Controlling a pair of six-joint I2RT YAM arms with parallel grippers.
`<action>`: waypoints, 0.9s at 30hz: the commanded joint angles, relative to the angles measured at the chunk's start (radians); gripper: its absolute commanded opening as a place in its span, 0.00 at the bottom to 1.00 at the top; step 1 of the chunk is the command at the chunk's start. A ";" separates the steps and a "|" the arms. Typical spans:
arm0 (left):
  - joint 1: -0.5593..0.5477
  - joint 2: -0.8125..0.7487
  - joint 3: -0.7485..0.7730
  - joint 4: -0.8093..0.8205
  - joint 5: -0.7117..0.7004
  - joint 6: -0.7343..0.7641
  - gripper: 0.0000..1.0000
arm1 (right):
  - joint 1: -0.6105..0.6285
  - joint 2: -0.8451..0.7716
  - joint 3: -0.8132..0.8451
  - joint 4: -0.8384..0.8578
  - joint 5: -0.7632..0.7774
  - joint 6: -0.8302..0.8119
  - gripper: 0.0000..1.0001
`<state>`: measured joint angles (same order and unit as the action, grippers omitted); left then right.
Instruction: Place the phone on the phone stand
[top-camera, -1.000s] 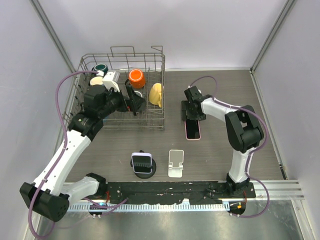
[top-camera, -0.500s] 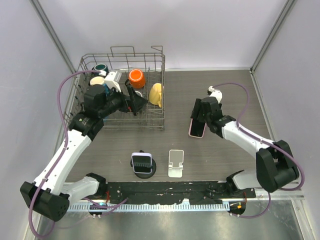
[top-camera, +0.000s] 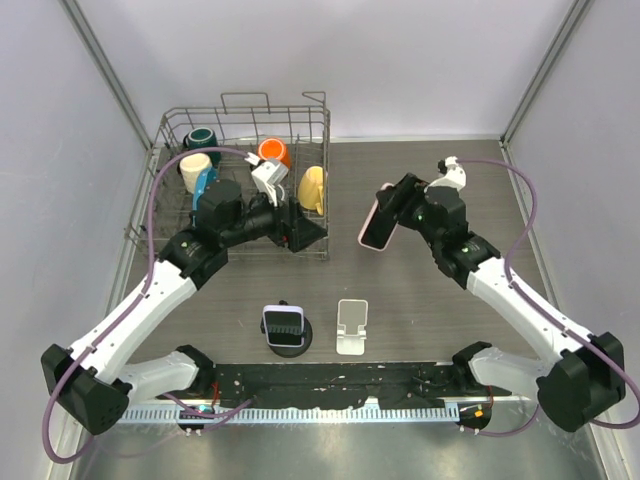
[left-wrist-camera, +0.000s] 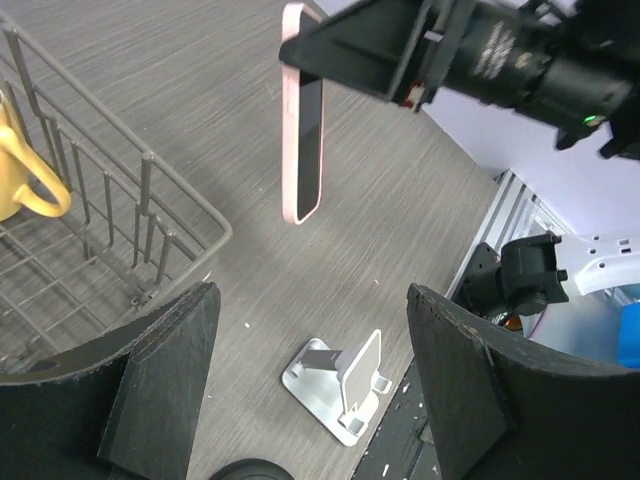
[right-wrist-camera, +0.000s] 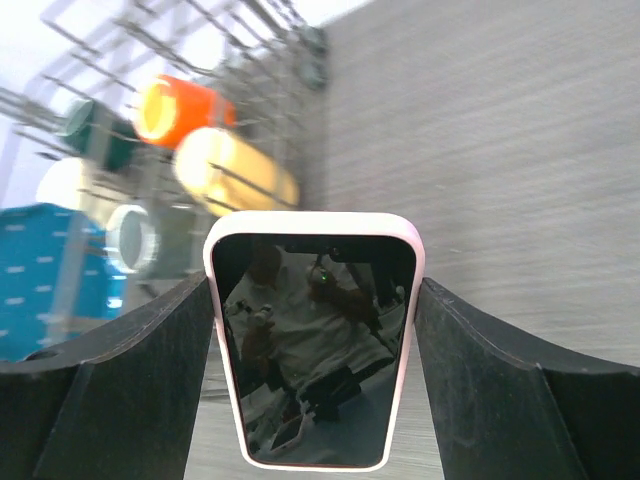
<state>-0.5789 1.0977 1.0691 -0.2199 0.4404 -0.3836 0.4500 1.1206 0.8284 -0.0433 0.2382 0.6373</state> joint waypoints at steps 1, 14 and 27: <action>-0.013 0.008 -0.001 0.065 0.023 0.029 0.80 | 0.096 -0.071 0.181 -0.004 -0.022 0.146 0.01; -0.116 0.037 -0.003 0.028 -0.111 0.086 0.77 | 0.435 -0.038 0.304 0.017 0.239 0.239 0.01; -0.116 0.041 0.017 0.013 0.033 0.098 0.00 | 0.466 -0.105 0.359 -0.240 -0.048 -0.253 0.84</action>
<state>-0.7086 1.1477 1.0439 -0.2379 0.3843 -0.2615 0.9096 1.0828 1.0859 -0.1513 0.3416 0.6834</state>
